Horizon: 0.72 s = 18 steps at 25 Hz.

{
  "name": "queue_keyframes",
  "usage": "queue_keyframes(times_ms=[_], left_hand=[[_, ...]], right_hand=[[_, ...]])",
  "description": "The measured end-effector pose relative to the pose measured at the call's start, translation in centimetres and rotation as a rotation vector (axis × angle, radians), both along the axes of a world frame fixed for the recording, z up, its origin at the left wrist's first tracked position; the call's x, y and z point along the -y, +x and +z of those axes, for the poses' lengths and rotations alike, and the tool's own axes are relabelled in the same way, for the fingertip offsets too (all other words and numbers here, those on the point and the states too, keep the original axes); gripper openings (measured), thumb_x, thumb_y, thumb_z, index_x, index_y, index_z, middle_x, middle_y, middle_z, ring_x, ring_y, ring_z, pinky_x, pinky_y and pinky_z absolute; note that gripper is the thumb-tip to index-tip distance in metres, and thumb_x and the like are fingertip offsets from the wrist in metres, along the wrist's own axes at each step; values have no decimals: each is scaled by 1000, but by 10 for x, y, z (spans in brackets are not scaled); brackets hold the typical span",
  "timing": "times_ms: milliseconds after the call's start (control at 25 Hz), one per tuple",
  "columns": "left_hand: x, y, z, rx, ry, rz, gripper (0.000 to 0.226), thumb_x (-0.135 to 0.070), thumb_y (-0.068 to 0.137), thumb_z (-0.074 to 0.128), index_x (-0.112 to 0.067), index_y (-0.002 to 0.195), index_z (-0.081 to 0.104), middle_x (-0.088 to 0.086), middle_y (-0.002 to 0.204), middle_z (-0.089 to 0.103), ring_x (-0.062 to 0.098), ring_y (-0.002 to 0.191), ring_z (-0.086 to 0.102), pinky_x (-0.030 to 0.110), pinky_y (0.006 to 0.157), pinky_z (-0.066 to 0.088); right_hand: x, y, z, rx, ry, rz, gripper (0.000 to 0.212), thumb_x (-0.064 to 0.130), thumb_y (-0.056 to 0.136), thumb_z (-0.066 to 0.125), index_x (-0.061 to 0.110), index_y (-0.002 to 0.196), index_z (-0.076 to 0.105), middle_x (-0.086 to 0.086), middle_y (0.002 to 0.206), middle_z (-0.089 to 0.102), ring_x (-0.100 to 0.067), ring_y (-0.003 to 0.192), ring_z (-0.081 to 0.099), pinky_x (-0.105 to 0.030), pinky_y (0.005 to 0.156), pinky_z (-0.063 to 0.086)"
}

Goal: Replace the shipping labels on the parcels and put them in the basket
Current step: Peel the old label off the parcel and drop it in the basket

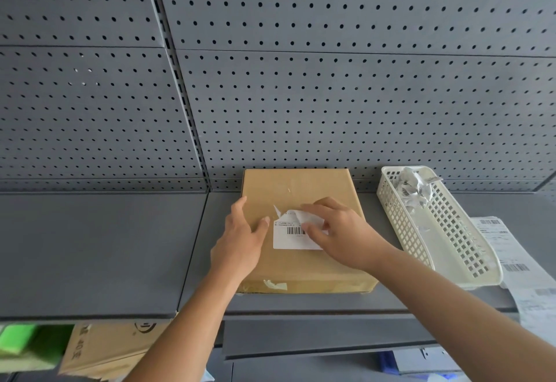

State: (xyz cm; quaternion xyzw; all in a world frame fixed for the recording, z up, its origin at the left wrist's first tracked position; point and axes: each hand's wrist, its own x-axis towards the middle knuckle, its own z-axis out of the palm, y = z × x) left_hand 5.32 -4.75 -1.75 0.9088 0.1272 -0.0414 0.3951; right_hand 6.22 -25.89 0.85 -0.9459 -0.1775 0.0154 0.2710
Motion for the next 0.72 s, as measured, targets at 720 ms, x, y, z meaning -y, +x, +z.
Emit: queue_keyframes(times_ms=[720], left_hand=[[-1,0,-2,3,-4,-2,63,-56,102,41,-39,156,13,-5,164,29,32,126,58,41,86,38]], right_hand=[[0,-26,-8,374,-71,41,13,12,94,63,18,99,72,6,88,53,-19,82,50,-27,68,45]])
